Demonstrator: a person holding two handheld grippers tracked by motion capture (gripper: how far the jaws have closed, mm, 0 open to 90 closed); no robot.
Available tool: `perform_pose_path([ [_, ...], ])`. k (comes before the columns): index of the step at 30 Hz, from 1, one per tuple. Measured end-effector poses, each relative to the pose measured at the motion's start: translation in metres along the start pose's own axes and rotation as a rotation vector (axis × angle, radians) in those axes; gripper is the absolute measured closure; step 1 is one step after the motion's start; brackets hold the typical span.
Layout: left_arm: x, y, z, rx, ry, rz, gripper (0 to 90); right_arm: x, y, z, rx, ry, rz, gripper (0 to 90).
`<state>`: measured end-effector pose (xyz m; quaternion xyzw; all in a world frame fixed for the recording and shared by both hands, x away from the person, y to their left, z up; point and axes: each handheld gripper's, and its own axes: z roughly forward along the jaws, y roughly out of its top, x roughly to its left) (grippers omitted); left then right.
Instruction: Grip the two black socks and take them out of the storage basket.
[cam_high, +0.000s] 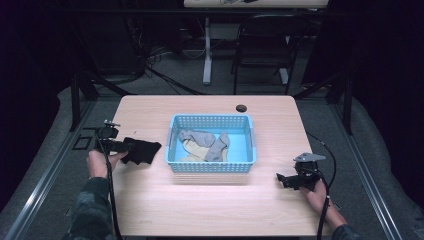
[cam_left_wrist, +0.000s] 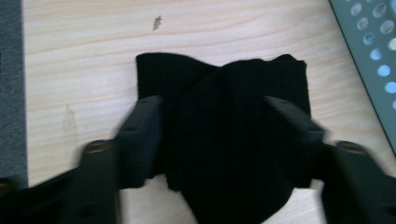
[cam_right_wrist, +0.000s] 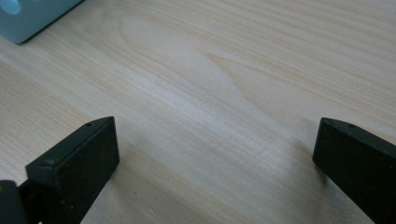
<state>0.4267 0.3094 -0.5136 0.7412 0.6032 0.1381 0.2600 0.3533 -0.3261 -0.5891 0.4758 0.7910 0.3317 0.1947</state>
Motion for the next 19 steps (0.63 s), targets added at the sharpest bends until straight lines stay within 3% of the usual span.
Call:
perform_pose_path([
  [4,-0.002,-0.013,-0.012,-0.039,0.040,0.003,15.3,0.000,0.000,0.000,-0.002,0.001,-0.002,0.0],
  [11,-0.016,-0.041,-0.025,-0.072,0.068,0.010,2.0,0.000,0.000,0.000,-0.002,0.000,-0.001,0.0],
  [13,-0.019,-0.047,-0.025,-0.080,0.086,0.024,0.1,0.000,0.000,0.000,0.000,-0.001,0.001,0.0],
  [19,-0.019,-0.054,-0.024,-0.080,0.079,0.014,0.0,0.000,0.000,0.000,-0.001,0.002,0.001,0.0],
])
